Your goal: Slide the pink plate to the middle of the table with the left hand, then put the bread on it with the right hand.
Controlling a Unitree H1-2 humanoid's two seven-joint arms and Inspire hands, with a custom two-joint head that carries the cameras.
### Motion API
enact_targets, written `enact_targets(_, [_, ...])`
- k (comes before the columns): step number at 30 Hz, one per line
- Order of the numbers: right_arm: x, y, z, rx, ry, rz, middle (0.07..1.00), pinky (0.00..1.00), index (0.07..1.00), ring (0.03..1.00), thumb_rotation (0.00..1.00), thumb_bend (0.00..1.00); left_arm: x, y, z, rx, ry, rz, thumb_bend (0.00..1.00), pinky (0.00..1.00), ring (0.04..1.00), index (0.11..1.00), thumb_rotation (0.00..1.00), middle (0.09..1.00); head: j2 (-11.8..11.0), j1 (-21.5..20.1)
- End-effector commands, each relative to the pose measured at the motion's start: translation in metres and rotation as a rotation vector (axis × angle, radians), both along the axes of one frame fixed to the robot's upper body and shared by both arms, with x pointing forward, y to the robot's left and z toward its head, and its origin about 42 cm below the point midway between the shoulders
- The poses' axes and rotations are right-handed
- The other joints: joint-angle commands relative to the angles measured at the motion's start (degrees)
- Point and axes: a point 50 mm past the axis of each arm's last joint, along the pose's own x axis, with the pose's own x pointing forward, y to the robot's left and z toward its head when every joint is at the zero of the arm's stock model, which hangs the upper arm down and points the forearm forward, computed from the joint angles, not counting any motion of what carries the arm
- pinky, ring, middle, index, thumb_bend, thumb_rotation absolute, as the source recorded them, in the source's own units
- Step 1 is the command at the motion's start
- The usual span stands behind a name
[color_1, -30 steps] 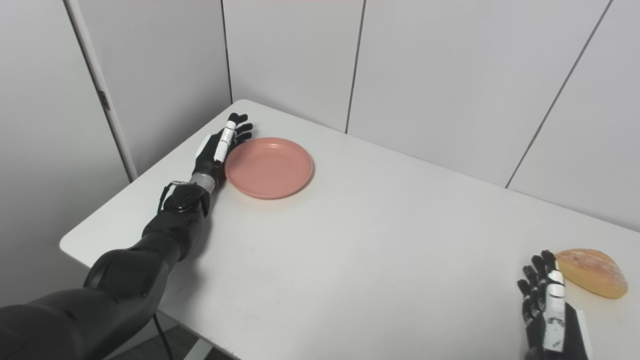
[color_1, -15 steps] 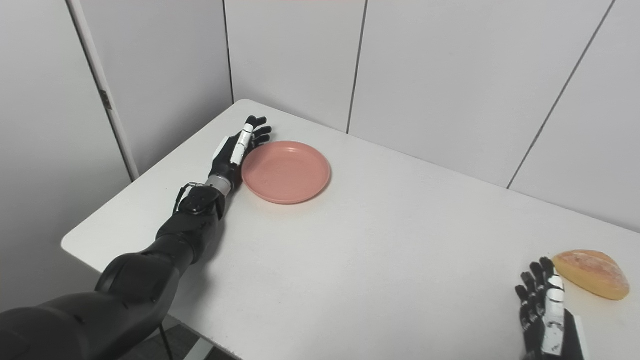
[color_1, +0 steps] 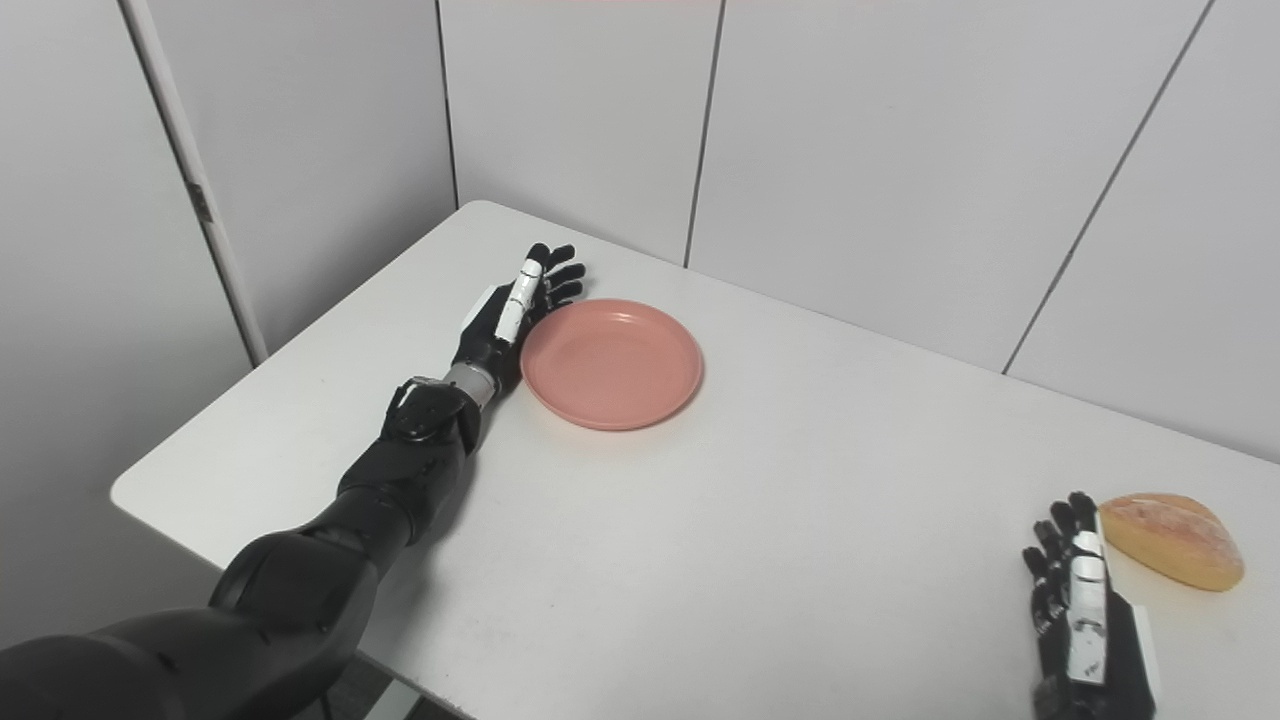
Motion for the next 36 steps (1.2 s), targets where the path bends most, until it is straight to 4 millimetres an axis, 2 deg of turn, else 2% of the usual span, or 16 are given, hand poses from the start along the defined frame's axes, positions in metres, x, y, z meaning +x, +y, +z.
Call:
enact_targets(1, [0.004,0.004,0.006,0.001,-0.073,0.008,1.0,1.0,1.0,1.0,0.96,0.6,0.007,-0.026,0.002,-0.03,-0.001,-0.08,0.75,0.92,0.907,0.887,1.0,0.891,0.1,-0.1])
enact_targets(11, [0.005,0.014,0.004,-0.001,-0.081,0.02,1.0,1.0,1.0,1.0,0.95,0.66,0.002,-0.051,-0.004,-0.061,0.013,-0.118,0.74,0.9,0.895,0.877,1.0,0.881,1.3,-3.9])
enact_targets(16, [0.005,0.019,0.008,0.006,-0.087,0.019,1.0,1.0,1.0,1.0,0.95,0.64,0.0,-0.06,-0.004,-0.074,0.017,-0.131,0.73,0.9,0.893,0.875,1.0,0.882,2.3,-6.6])
enact_targets(21, [0.004,0.025,0.009,0.007,-0.084,0.008,1.0,1.0,1.0,1.0,0.94,0.65,-0.002,-0.069,-0.002,-0.076,0.008,-0.147,0.71,0.89,0.887,0.875,1.0,0.877,3.4,-12.8])
enact_targets(24, [0.002,0.032,0.011,-0.004,-0.077,0.01,1.0,1.0,1.0,1.0,0.95,0.65,-0.003,-0.072,-0.002,-0.063,0.014,-0.16,0.71,0.9,0.893,0.878,1.0,0.88,3.7,-14.2])
enact_targets(29, [0.001,0.041,0.015,-0.014,-0.075,0.019,1.0,1.0,1.0,1.0,0.96,0.64,-0.006,-0.075,-0.001,-0.063,0.015,-0.175,0.71,0.91,0.902,0.884,1.0,0.89,4.7,-18.6])
enact_targets(30, [0.001,0.043,0.016,-0.018,-0.075,0.02,1.0,1.0,1.0,1.0,0.96,0.63,-0.008,-0.075,0.0,-0.065,0.013,-0.176,0.71,0.91,0.901,0.883,1.0,0.89,5.1,-20.5])
enact_targets(36, [0.004,0.055,0.017,-0.011,-0.075,0.017,1.0,1.0,1.0,1.0,0.96,0.64,-0.014,-0.075,0.0,-0.084,0.024,-0.196,0.71,0.92,0.904,0.893,1.0,0.897,5.6,-25.0])
